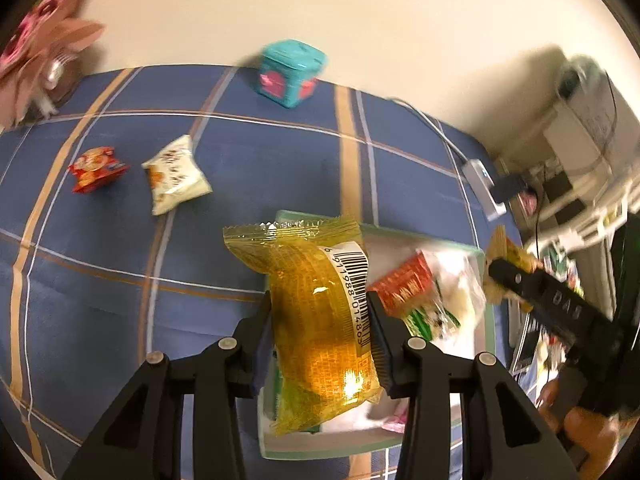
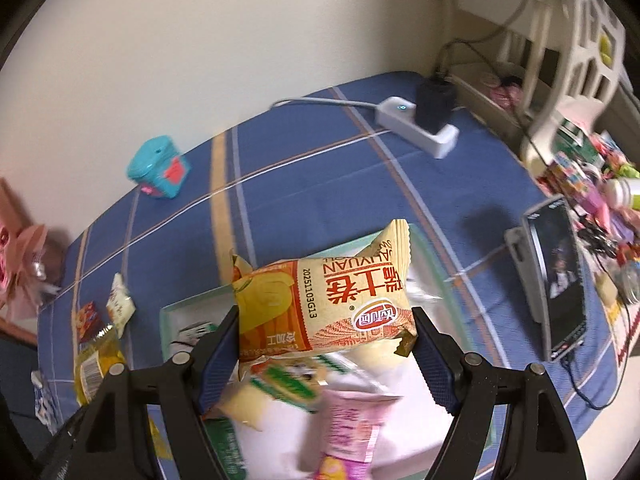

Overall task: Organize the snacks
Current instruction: 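Lift and carry both held packs over the tray, then lower both packs into the tray and open both tools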

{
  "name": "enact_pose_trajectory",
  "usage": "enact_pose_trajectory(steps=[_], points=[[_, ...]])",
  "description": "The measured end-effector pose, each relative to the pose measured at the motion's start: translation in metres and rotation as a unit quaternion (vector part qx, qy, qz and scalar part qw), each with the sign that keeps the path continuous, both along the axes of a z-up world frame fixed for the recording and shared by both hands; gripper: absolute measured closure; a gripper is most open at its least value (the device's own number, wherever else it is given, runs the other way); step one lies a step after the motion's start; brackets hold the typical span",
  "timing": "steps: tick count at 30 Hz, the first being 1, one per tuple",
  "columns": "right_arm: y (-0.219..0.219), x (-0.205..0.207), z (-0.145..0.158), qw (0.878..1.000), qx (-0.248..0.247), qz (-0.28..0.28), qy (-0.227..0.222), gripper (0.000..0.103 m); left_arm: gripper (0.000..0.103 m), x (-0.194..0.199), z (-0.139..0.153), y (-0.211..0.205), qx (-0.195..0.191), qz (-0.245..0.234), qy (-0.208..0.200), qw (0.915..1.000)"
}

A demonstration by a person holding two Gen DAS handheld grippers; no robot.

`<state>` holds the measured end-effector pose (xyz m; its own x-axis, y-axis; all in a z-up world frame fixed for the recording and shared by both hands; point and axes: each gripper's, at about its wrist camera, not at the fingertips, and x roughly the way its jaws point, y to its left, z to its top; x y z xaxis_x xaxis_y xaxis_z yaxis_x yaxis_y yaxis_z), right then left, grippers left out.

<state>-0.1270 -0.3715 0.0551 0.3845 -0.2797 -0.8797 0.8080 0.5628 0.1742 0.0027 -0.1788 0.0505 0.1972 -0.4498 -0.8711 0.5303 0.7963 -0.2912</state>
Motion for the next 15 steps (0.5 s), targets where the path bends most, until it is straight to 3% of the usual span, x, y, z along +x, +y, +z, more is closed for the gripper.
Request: enact_pose_trajectory(steps=[8,15], points=[[-0.012,-0.016,-0.003,1.000,0.004,-0.008,0.006,0.021,0.059,-0.026,-0.009,-0.028,0.024,-0.047,-0.002,0.9986],[-0.005,-0.001,-0.023,0.999,0.024,0.014,0.024,0.021,0.059,-0.027,-0.023,-0.034,0.045,-0.051,0.006,0.9977]])
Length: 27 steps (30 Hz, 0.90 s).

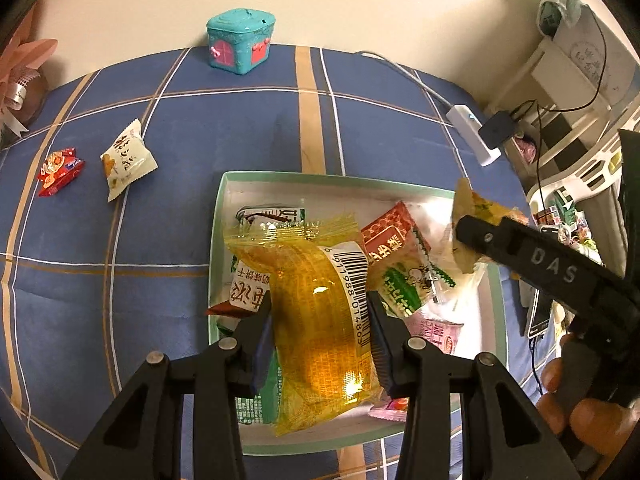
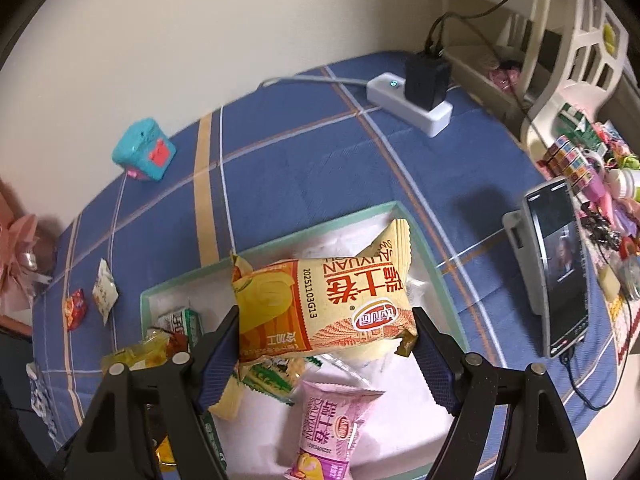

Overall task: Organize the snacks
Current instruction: 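Lower both packs into the tray and open both tools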

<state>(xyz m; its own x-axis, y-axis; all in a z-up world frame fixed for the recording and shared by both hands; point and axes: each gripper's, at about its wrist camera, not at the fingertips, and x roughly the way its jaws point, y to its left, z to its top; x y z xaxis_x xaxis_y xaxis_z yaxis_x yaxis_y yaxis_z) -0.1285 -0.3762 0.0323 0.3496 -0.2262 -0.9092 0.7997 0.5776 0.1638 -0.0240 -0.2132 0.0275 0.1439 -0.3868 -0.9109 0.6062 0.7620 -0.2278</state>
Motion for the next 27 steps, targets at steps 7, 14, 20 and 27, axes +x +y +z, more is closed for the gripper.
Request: enact_pose_trajectory(steps=[7,14,20,27], points=[[0.006,0.008,-0.013,1.000,0.009,0.014,0.016,0.021,0.059,0.002,-0.005,0.001,0.010,0.002,0.002,0.9999],[0.008,0.011,-0.021,0.999,0.011,0.019,0.027,0.020,0.059,0.002,-0.012,-0.004,0.025,-0.001,0.004,0.9997],[0.010,0.014,-0.024,0.999,0.010,0.024,0.034,0.020,0.059,0.001,-0.016,-0.005,0.032,-0.003,0.006,0.9995],[0.011,0.015,-0.027,0.999,0.011,0.022,0.037,0.019,0.059,0.001,-0.017,-0.005,0.031,-0.002,0.009,0.9995]])
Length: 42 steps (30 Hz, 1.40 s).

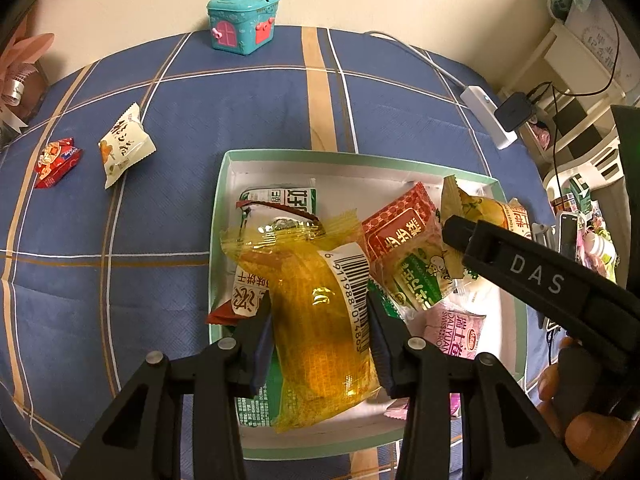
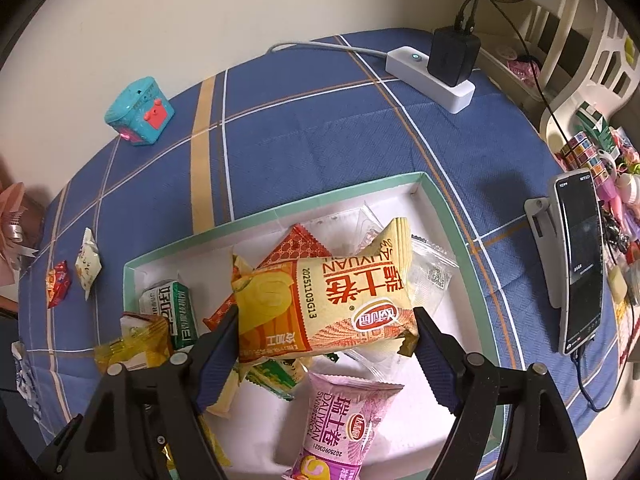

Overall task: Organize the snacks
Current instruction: 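Lower both packs into the tray and open both tools, then withdraw both tools from the tray toward the red and white packs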

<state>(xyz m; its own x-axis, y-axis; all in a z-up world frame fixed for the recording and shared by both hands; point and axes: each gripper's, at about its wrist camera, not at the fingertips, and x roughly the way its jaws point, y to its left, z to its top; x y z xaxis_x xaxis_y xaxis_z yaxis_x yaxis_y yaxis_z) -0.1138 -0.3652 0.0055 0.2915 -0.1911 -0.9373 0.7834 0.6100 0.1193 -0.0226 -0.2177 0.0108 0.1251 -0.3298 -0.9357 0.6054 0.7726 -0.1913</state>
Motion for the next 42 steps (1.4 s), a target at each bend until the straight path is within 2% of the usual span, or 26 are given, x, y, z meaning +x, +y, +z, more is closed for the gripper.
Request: enact_pose_trajectory(steps=[10,13,17,29,42], points=[[0.000,0.001,0.002,1.000,0.000,0.003,0.010,0.015,0.045,0.005,0.008,0.004,-0.004,0.009,0.000,1.0000],[0.000,0.001,0.006,1.000,-0.004,0.005,0.010,0.012,0.044,0.005,0.014,0.006,-0.011,0.011,0.000,0.9999],[0.000,-0.001,0.015,1.000,-0.017,0.003,0.005,0.002,0.042,0.004,0.023,0.008,-0.020,0.012,-0.010,0.9997],[0.004,0.004,0.028,1.000,-0.026,0.009,-0.005,0.002,0.041,0.023,0.041,0.035,-0.043,0.056,-0.020,0.9973],[0.033,0.030,0.031,0.999,-0.020,0.038,-0.015,0.002,0.041,0.062,0.036,0.081,0.018,0.136,-0.069,0.9881]])
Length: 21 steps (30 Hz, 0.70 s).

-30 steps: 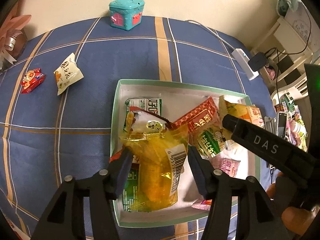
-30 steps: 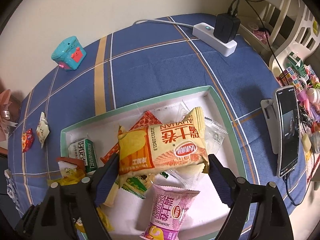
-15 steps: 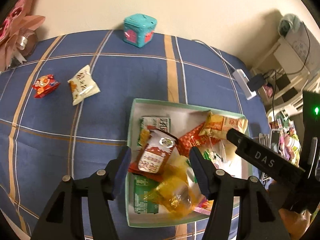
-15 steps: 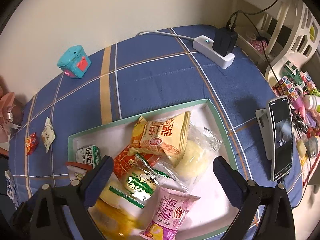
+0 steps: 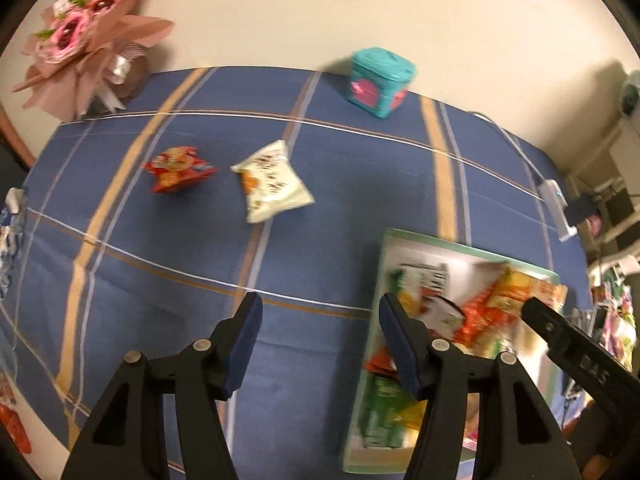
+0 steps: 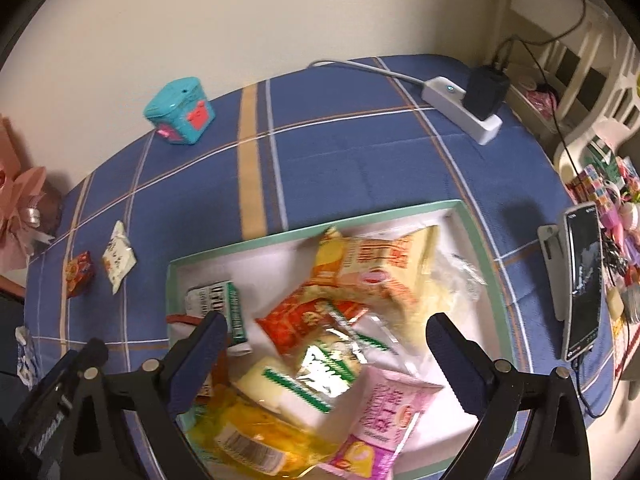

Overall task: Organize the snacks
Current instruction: 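Withdraw both tools from the tray toward the red and white packs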

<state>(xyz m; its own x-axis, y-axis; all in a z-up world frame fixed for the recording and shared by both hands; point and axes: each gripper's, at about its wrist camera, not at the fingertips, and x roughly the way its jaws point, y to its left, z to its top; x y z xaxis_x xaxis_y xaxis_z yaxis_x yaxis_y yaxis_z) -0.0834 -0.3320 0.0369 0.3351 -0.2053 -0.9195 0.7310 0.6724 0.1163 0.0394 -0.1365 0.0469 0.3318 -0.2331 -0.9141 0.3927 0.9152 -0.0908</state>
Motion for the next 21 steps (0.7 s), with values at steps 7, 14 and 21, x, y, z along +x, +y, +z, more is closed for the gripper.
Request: enact_pose_trajectory(steps=[7,14,21], points=[[0.033,0.024,0.007,0.999,-0.001,0.035,-0.009,0.002,0.030,0.015,-0.001,0.025,0.019,0.030,-0.017,0.9992],[0.073,0.050,0.013,0.997,-0.016,0.077,-0.011,0.002,0.016,0.031,0.000,0.059,0.024,0.068,-0.021,0.9972],[0.113,0.074,0.015,0.992,-0.029,0.119,-0.011,0.000,0.008,0.047,0.002,0.094,0.043,0.106,-0.037,0.9928]])
